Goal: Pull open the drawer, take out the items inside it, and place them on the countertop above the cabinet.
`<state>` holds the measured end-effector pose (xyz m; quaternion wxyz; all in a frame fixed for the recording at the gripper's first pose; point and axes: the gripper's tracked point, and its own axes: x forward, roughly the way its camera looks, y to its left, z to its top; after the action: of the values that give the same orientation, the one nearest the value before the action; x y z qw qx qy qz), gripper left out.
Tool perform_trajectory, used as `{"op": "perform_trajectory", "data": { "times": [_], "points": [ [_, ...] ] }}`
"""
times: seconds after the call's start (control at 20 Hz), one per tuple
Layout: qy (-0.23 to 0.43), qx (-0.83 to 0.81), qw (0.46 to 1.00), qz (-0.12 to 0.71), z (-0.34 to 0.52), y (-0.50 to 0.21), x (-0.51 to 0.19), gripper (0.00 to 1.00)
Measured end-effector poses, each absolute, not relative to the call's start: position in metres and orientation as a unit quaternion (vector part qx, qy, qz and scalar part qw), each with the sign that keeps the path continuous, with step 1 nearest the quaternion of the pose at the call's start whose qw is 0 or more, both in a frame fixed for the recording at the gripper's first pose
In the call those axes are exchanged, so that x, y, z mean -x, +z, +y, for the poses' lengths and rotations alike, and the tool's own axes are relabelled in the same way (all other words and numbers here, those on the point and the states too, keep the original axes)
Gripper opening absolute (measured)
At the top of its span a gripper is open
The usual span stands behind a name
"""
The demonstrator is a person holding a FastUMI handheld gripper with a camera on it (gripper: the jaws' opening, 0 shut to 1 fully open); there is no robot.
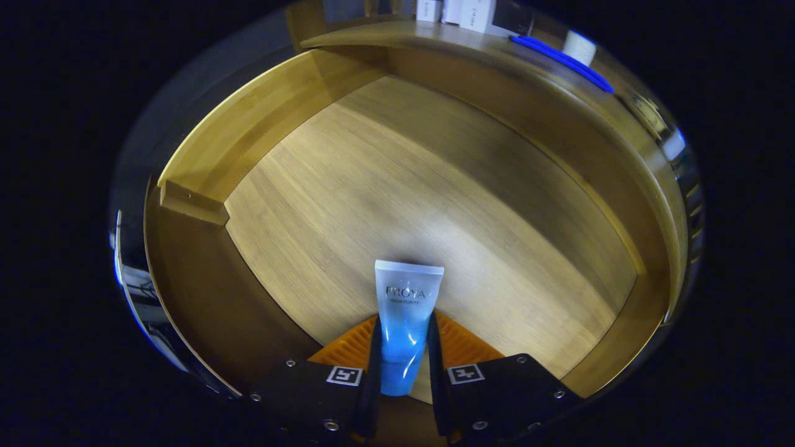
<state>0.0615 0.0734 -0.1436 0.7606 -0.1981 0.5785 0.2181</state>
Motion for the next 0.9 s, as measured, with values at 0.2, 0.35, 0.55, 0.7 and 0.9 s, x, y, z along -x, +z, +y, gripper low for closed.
{"op": "perform_trajectory", "data": {
  "times": [0.2, 0.35, 0.55, 0.7, 0.9],
  "points": [
    [0.243, 0.196, 0.810, 0.497, 0.083, -0.111, -0.078, 0.35],
    [0.256, 0.170, 0.825, 0.475, 0.086, -0.094, -0.074, 0.35],
    [0.261, 0.151, 0.863, 0.406, 0.096, -0.053, -0.088, 0.35],
    [0.251, 0.131, 0.889, 0.360, 0.098, -0.019, -0.104, 0.35],
    [0.237, 0.091, 0.919, 0.302, 0.096, 0.022, -0.134, 0.35]
  ]
}}
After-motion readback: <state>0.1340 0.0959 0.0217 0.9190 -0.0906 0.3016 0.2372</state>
